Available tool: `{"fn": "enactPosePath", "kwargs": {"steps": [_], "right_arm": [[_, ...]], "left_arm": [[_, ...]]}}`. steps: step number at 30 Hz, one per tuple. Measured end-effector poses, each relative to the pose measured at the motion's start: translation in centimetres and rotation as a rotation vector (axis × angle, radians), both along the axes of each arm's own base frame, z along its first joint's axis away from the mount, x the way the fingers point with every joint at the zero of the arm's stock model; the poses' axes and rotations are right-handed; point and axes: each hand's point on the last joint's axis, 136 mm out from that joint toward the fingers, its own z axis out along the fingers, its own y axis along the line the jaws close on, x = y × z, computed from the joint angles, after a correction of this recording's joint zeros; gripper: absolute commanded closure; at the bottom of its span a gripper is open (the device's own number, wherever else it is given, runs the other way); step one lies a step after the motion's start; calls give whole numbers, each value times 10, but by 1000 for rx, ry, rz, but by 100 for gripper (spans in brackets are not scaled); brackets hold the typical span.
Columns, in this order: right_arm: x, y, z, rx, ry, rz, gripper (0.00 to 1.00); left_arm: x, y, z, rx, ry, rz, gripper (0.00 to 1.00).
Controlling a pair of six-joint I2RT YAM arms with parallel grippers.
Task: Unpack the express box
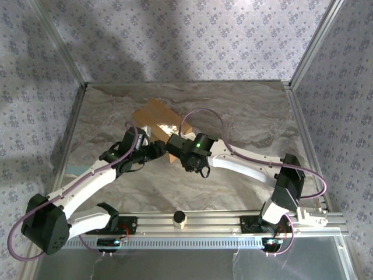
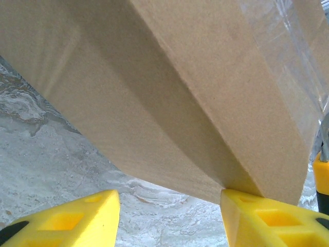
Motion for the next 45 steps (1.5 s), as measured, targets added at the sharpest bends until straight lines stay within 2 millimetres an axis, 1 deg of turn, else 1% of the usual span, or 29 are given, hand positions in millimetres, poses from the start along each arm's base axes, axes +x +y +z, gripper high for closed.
{"fn": "enactPosePath", "kwargs": {"steps": [16,27,45], "right_arm": [[-15,-2,8,8,93,19,100],[-16,0,8,7,106,35,100],[-15,5,8,27,109,60,100]], "left_arm": [[6,5,1,14,-18,44,45],[8,-1,2,1,-28,39,45],[7,0,3,16,-29,42,45]]}}
